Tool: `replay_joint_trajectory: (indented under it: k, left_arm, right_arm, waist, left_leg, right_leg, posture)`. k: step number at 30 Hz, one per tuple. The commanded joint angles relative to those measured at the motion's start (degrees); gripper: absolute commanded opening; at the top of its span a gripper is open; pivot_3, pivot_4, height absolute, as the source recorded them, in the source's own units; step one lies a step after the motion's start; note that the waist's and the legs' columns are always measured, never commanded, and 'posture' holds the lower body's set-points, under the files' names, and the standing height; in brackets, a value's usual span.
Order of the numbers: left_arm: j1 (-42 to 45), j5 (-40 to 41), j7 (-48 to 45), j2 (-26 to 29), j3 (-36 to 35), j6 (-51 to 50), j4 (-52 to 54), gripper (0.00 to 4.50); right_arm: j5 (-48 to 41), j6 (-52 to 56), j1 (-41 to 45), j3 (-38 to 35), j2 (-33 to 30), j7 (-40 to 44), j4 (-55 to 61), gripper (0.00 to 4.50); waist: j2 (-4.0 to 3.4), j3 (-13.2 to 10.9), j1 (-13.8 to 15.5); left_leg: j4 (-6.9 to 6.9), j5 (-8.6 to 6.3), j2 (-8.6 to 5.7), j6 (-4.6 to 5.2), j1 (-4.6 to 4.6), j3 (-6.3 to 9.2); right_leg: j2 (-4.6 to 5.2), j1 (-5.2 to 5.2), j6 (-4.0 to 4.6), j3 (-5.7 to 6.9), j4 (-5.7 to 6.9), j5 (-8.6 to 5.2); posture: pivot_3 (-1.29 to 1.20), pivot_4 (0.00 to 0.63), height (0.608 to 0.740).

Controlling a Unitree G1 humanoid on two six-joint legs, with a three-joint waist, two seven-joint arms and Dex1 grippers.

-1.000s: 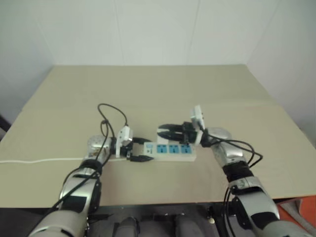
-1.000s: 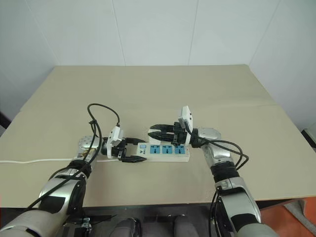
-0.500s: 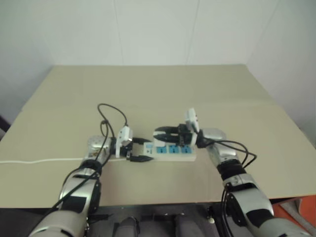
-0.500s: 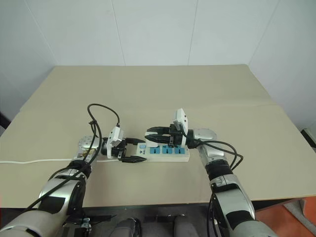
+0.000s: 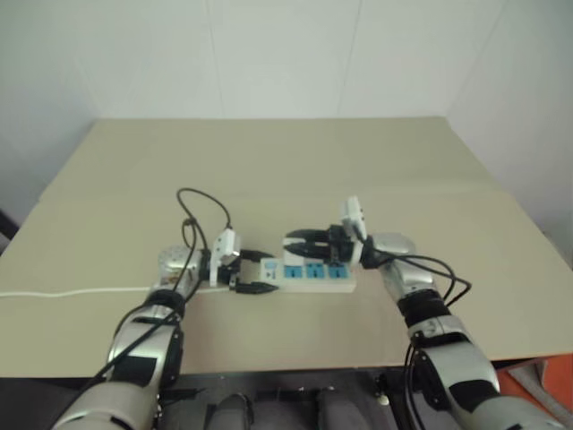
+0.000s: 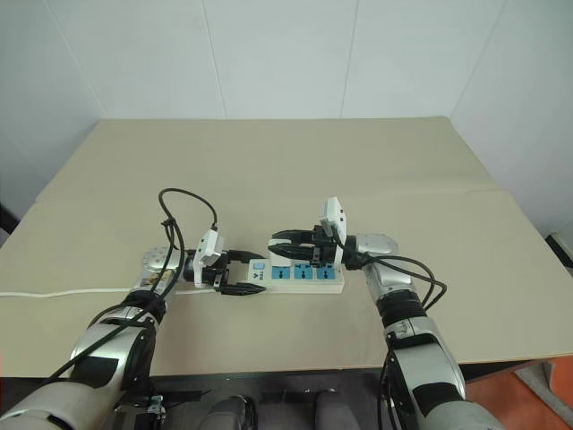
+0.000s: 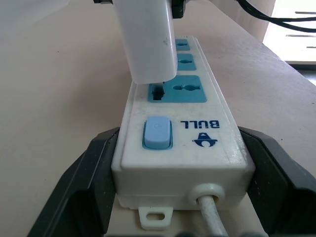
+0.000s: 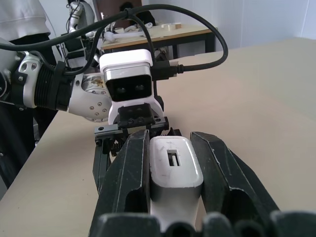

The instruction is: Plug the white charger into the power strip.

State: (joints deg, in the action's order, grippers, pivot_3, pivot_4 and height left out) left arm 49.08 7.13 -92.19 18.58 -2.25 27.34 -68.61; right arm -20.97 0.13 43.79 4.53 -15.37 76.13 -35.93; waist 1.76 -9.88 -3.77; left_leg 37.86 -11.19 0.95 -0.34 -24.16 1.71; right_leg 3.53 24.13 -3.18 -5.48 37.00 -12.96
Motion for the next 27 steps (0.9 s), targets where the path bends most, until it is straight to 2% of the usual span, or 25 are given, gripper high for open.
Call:
replay_joint_trajectory:
  k: [1, 14, 21, 27]
  left_arm:
    - [0.3, 1.4, -0.3, -0.1, -0.7, 0.0, 1.3, 3.26]
    - [0.2, 1.4, -0.3, 0.0, -1.1, -0.1, 1.2, 3.26]
    - [0.3, 1.3, -0.3, 0.1, -0.9, 0.0, 1.3, 3.26]
    - [0.1, 1.6, -0.3, 0.4, -0.2, 0.0, 1.8, 3.26]
  right_arm:
    - [0.2, -1.4, -0.5, -1.1, 0.0, -0.1, 0.5, 1.11]
    - [0.7, -6.8, -4.4, -1.9, 1.0, 1.5, -1.6, 1.11]
    - [4.4, -12.9, -6.0, 1.4, 1.2, 1.7, -2.4, 1.11]
    - [7.2, -10.8, -4.2, 3.5, 1.6, 0.2, -6.0, 1.11]
  waist:
    - [0.00, 0.0, 0.0]
    - [0.00, 0.0, 0.0]
    - [0.00, 0.0, 0.1]
    - [0.00, 0.0, -0.1]
  left_leg:
    - [0.00, 0.00, 0.00, 0.00, 0.00, 0.00]
    - [0.00, 0.00, 0.00, 0.00, 0.00, 0.00]
    - [0.00, 0.00, 0.00, 0.00, 0.01, 0.00]
    - [0.00, 0.00, 0.01, 0.00, 0.13, 0.00]
  right_leg:
    - [0.00, 0.00, 0.00, 0.00, 0.00, 0.00]
    - [0.00, -0.02, -0.01, 0.00, -0.01, 0.00]
    - [0.00, -0.03, -0.01, 0.00, -0.02, -0.01]
    - [-0.01, -0.13, -0.01, 0.00, 0.00, -0.01]
  posture:
    - [0.00, 0.150, 0.740]
    - [0.00, 0.150, 0.740]
    - [0.00, 0.150, 0.740]
    - [0.00, 0.150, 0.740]
